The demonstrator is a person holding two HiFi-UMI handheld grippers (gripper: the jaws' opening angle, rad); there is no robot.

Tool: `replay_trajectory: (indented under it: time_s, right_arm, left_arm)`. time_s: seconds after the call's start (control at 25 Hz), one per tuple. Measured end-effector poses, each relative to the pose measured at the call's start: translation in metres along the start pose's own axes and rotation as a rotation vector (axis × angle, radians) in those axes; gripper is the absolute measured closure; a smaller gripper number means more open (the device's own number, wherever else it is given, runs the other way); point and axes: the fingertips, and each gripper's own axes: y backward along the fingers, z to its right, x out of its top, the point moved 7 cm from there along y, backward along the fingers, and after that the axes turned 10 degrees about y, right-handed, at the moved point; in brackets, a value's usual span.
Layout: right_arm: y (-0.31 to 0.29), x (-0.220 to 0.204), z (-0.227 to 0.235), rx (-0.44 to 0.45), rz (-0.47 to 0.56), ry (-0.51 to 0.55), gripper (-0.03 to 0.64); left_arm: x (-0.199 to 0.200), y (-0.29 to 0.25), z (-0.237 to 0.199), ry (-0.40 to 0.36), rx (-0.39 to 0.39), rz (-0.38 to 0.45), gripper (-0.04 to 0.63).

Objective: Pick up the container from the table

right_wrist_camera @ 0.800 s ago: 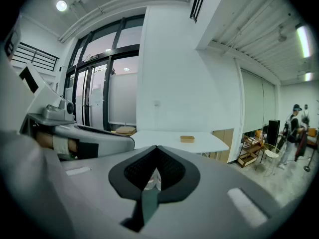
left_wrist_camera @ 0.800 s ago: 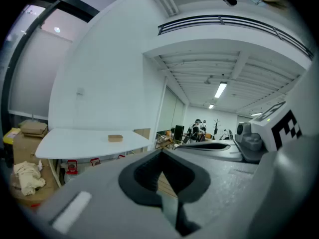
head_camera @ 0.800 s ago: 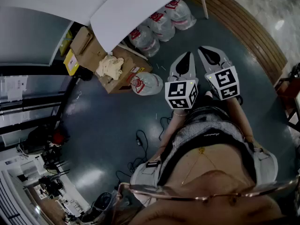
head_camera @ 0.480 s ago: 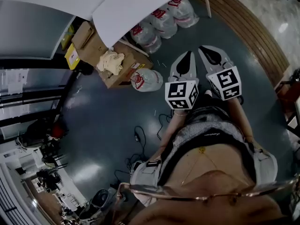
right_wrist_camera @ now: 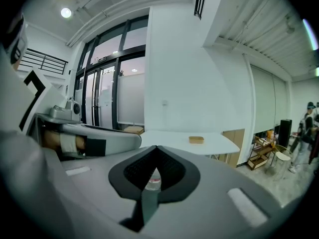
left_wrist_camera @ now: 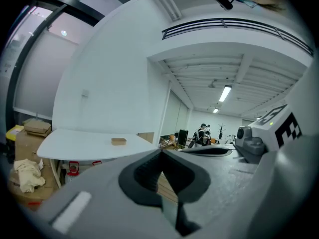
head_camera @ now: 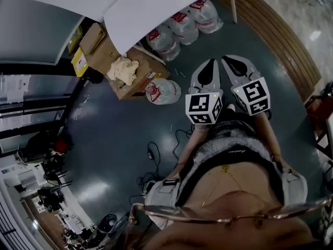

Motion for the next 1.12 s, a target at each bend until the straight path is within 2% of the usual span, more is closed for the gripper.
replay_trajectory:
  time_s: [0.36, 0.76, 1.12]
  right_arm:
    - [-0.056, 0.018, 0.021, -0.068, -0.001, -0.007, 0.591]
    - [-0.129, 0.038, 0.025, -0.065, -0.006, -0.002, 0.591]
    - [-0.164, 0.043, 0.025, -0.091, -0.018, -0.011, 0.591]
  left_arm:
    - [0.031, -0.041, -0.044, -0.034, -0.053, -0.025, 0.594]
    - [0.060, -0.070, -0.100, -0.024, -0.087, -0.036, 0.594]
    - [0.078, -0.085, -0.137, -0.022, -0.091, -0.043, 0.594]
